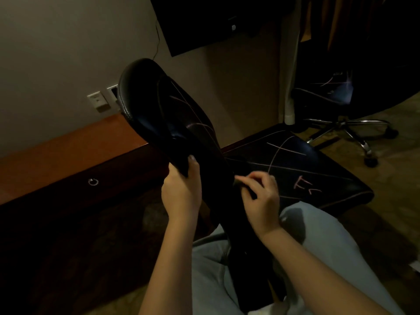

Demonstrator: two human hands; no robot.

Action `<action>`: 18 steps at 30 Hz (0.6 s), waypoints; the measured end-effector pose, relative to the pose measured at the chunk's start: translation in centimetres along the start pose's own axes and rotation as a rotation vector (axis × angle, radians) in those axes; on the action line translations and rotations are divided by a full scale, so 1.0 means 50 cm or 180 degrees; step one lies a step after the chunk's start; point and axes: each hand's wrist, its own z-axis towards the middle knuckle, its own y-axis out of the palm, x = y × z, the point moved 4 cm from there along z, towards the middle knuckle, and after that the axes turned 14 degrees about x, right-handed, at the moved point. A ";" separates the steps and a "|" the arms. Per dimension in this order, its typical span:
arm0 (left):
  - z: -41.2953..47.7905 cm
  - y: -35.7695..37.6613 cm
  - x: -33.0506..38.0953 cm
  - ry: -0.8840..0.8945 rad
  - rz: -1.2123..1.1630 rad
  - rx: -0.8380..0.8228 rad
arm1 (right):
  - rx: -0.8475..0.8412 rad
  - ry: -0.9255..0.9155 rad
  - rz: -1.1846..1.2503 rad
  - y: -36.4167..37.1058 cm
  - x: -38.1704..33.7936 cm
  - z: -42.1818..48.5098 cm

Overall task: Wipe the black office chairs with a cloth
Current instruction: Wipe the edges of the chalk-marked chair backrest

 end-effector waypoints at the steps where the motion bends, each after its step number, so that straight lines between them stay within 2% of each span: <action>1: -0.001 0.001 0.001 0.0020 -0.0015 0.0020 | 0.0048 -0.0024 0.0118 0.005 -0.026 0.022; 4: 0.000 0.003 0.003 0.0008 0.0008 0.0072 | -0.0041 0.0027 0.0469 0.034 -0.072 0.061; 9: 0.000 0.004 -0.005 0.0020 0.0028 0.0083 | -0.0077 -0.0151 0.0369 0.054 -0.041 0.020; 15: 0.001 0.005 -0.003 0.0112 -0.0048 0.0128 | -0.0392 0.0081 0.0125 0.041 0.055 -0.037; 18: 0.000 0.003 0.000 0.0089 -0.0030 0.0073 | -0.0615 0.0518 0.0079 0.019 0.106 -0.080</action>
